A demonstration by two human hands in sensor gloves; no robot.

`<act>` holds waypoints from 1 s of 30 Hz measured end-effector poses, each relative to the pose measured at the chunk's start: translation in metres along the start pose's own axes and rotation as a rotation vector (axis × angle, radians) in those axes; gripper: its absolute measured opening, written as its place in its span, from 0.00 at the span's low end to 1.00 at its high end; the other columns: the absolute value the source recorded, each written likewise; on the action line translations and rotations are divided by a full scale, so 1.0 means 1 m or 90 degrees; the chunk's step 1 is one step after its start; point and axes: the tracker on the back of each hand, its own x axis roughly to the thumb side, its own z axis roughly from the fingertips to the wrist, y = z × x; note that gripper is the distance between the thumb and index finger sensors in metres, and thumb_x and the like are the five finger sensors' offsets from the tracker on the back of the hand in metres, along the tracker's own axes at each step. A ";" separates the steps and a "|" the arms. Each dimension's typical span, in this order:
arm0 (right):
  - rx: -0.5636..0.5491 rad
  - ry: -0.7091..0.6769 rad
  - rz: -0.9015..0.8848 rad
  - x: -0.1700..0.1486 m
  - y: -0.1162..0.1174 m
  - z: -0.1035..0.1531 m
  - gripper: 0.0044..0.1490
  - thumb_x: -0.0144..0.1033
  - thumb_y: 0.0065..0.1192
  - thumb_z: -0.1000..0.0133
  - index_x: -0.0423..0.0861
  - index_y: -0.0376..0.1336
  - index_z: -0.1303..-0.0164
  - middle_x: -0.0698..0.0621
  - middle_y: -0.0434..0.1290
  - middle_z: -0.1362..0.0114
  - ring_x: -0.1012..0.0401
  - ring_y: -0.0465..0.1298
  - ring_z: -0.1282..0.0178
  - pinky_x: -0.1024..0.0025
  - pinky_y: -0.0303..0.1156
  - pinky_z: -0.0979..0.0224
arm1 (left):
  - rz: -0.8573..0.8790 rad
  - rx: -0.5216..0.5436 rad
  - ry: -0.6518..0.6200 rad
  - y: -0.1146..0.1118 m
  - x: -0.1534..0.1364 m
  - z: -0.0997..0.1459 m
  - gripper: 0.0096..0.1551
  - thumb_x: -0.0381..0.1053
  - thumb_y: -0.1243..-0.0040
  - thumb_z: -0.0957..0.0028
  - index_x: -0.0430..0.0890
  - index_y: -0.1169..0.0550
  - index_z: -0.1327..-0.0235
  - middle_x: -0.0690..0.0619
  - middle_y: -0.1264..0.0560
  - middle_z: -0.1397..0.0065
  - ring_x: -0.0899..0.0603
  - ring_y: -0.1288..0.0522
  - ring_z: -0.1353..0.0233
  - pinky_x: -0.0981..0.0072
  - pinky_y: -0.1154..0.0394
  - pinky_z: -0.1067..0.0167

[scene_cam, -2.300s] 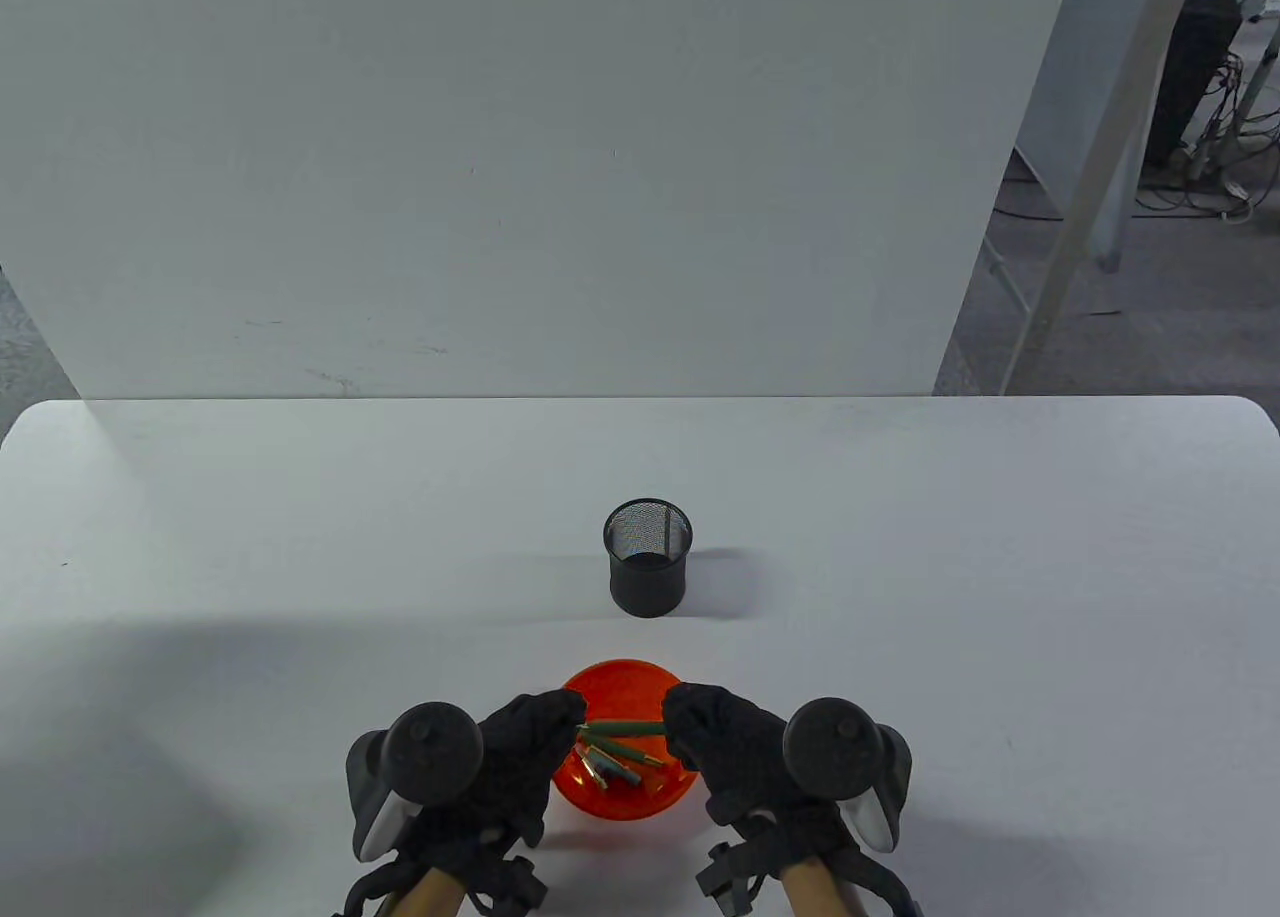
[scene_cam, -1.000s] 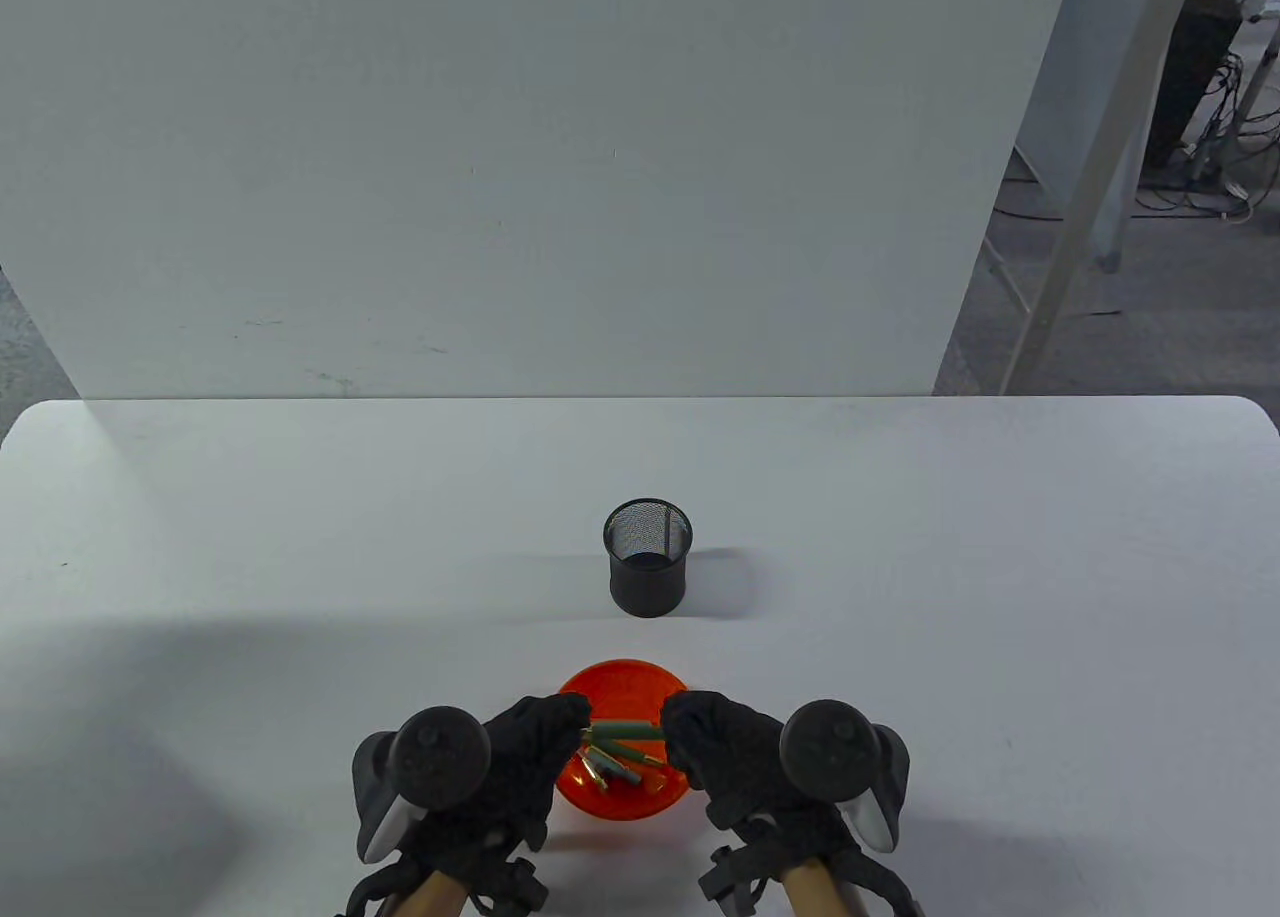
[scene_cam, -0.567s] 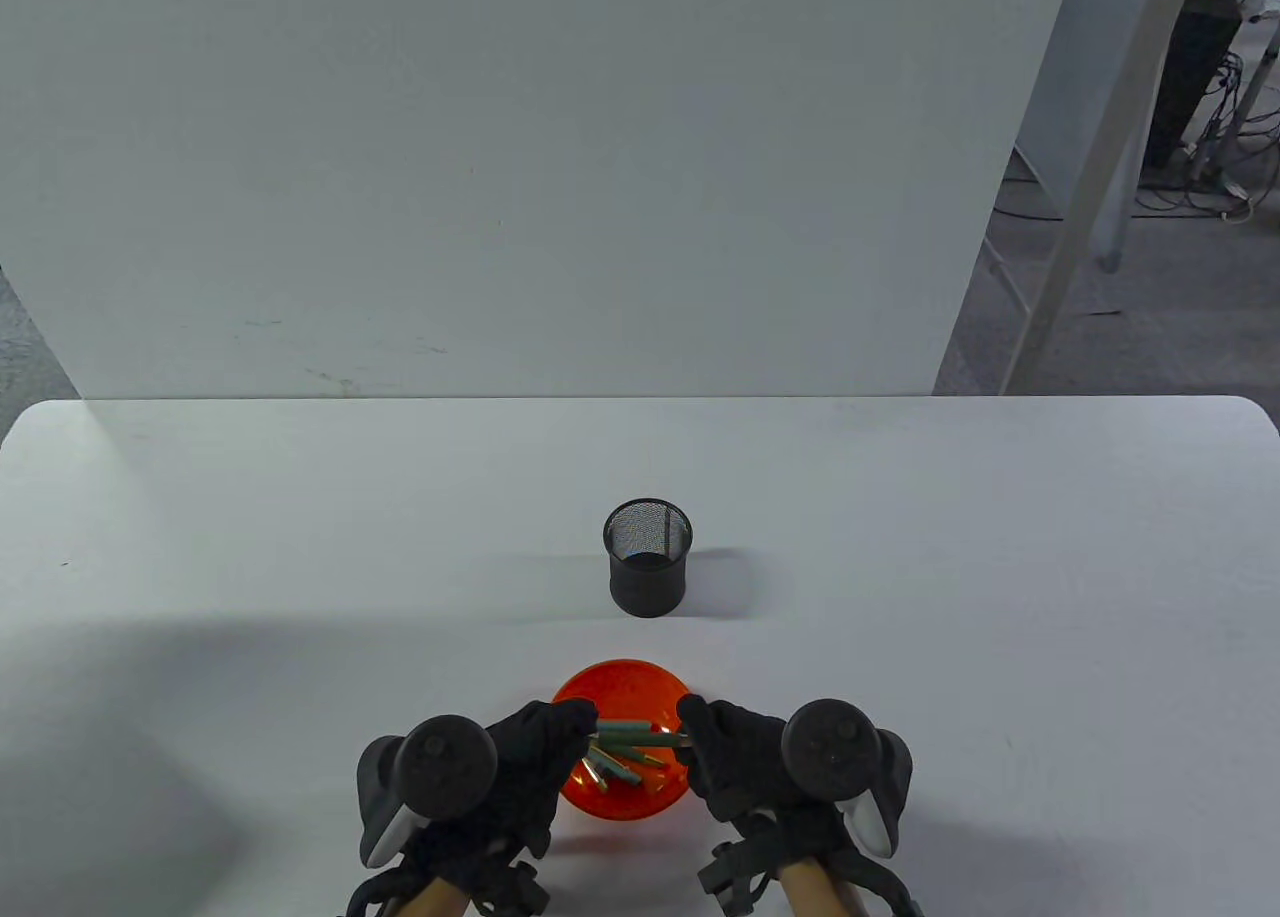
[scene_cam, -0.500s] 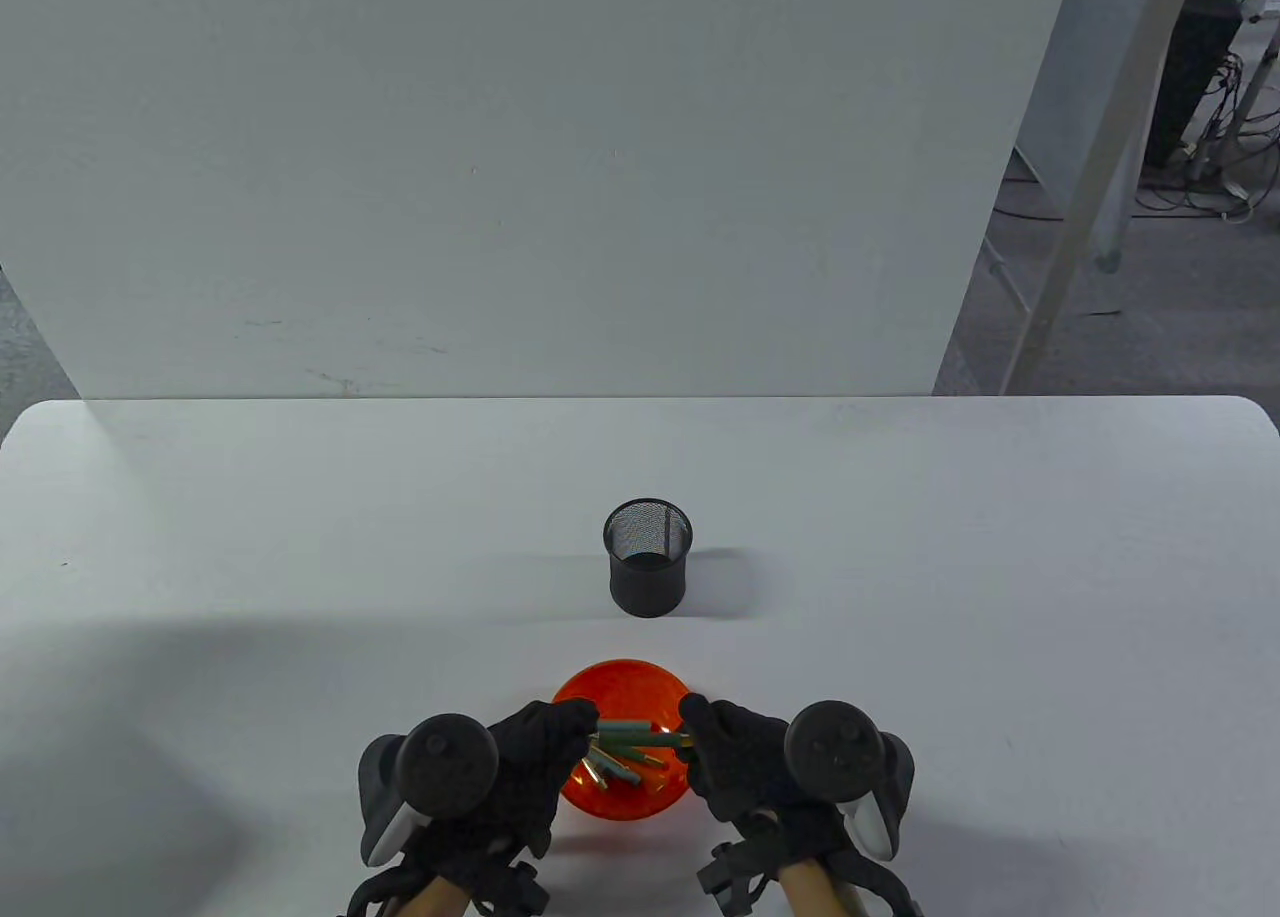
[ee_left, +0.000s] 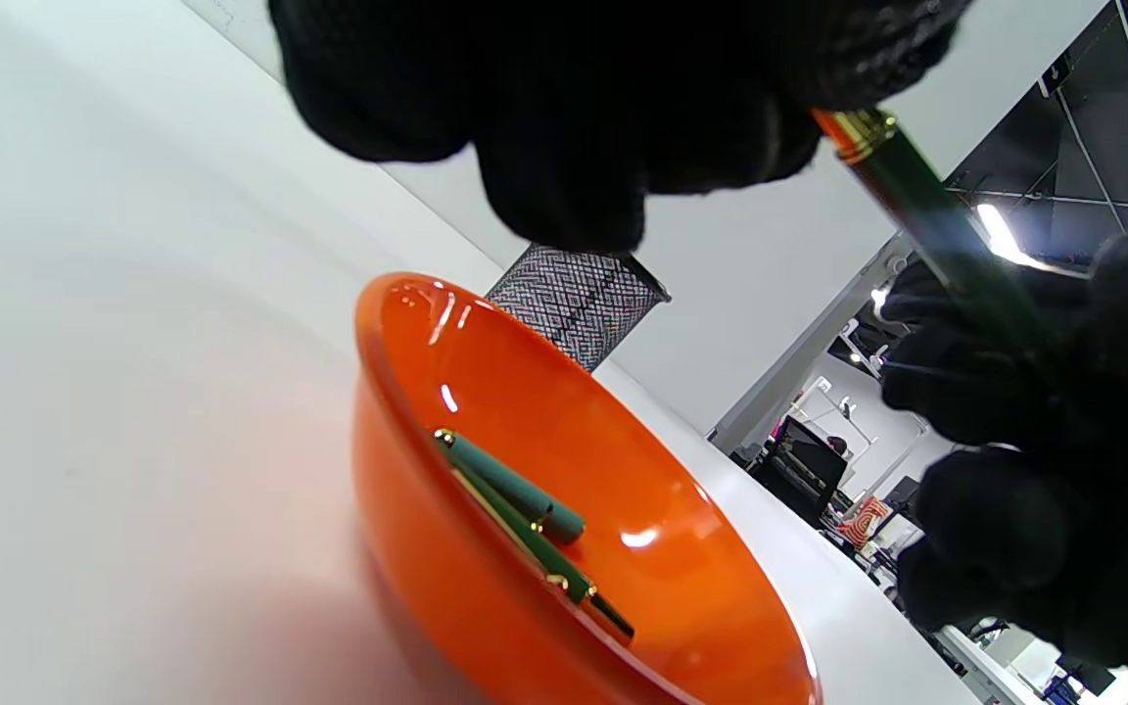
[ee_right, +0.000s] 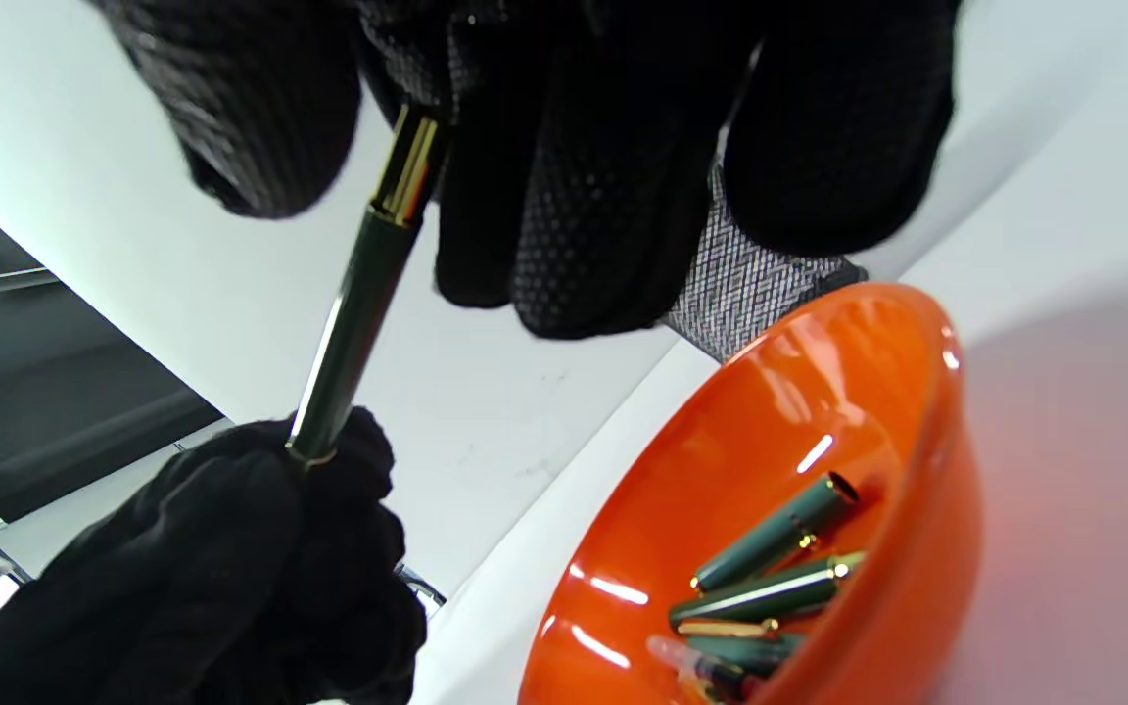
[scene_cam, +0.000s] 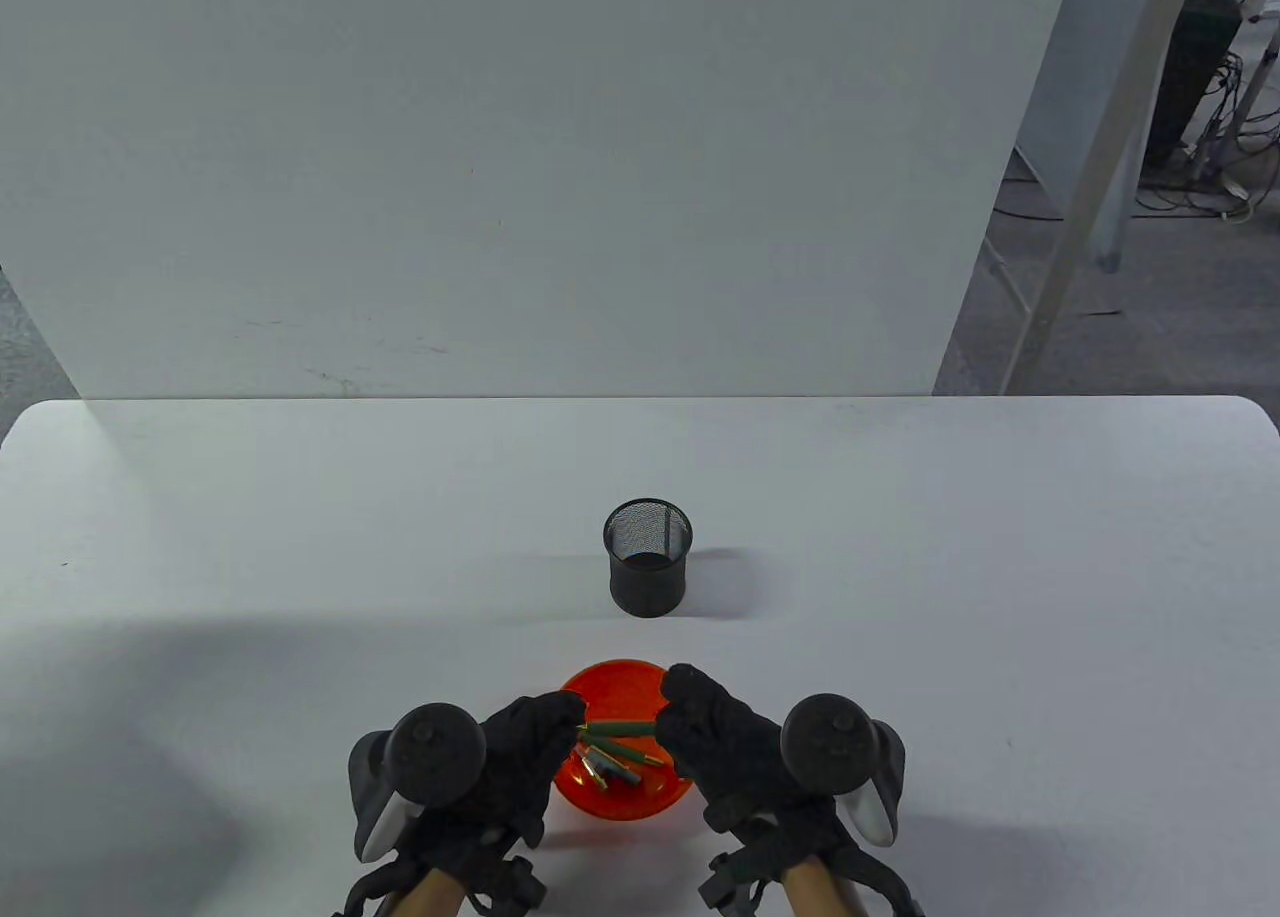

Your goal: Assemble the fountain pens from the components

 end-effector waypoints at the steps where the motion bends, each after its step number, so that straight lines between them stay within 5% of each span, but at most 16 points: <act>1: -0.006 0.001 0.002 0.001 0.000 0.000 0.34 0.49 0.61 0.39 0.46 0.63 0.25 0.52 0.79 0.38 0.57 0.82 0.48 0.49 0.78 0.39 | 0.002 -0.003 -0.001 0.000 0.000 0.000 0.26 0.59 0.50 0.45 0.60 0.26 0.33 0.58 0.21 0.41 0.51 0.17 0.45 0.53 0.22 0.41; 5: -0.015 0.014 0.003 0.000 -0.002 0.000 0.28 0.49 0.60 0.39 0.47 0.69 0.34 0.53 0.82 0.45 0.59 0.83 0.51 0.50 0.78 0.39 | -0.004 -0.001 -0.012 -0.001 0.003 0.001 0.26 0.60 0.50 0.45 0.60 0.26 0.33 0.58 0.21 0.41 0.51 0.17 0.45 0.53 0.22 0.41; 19: -0.045 0.048 0.022 -0.003 -0.002 0.002 0.35 0.61 0.45 0.39 0.47 0.78 0.61 0.59 0.83 0.71 0.62 0.83 0.72 0.55 0.81 0.49 | -0.007 -0.011 -0.031 -0.003 0.007 0.002 0.26 0.60 0.50 0.45 0.60 0.26 0.33 0.58 0.21 0.41 0.51 0.17 0.45 0.53 0.22 0.41; 22: -0.025 0.067 0.005 -0.006 -0.002 0.001 0.37 0.61 0.44 0.38 0.45 0.77 0.54 0.56 0.84 0.65 0.60 0.84 0.67 0.52 0.80 0.46 | -0.007 -0.008 -0.028 -0.003 0.007 0.002 0.26 0.60 0.50 0.45 0.60 0.26 0.33 0.59 0.21 0.41 0.51 0.17 0.45 0.53 0.22 0.41; 26: -0.004 0.040 -0.043 -0.004 -0.001 0.001 0.43 0.61 0.46 0.39 0.41 0.61 0.24 0.48 0.79 0.40 0.54 0.82 0.48 0.46 0.76 0.39 | 0.008 0.000 -0.005 -0.001 0.002 0.002 0.26 0.59 0.50 0.45 0.60 0.26 0.33 0.58 0.21 0.41 0.51 0.17 0.45 0.53 0.22 0.41; 30: -0.007 -0.001 -0.033 0.001 -0.003 0.001 0.40 0.56 0.55 0.39 0.45 0.58 0.20 0.48 0.76 0.32 0.55 0.81 0.46 0.46 0.76 0.37 | 0.015 0.003 0.004 0.001 -0.001 0.001 0.26 0.59 0.50 0.45 0.59 0.27 0.33 0.58 0.22 0.41 0.51 0.17 0.45 0.53 0.22 0.41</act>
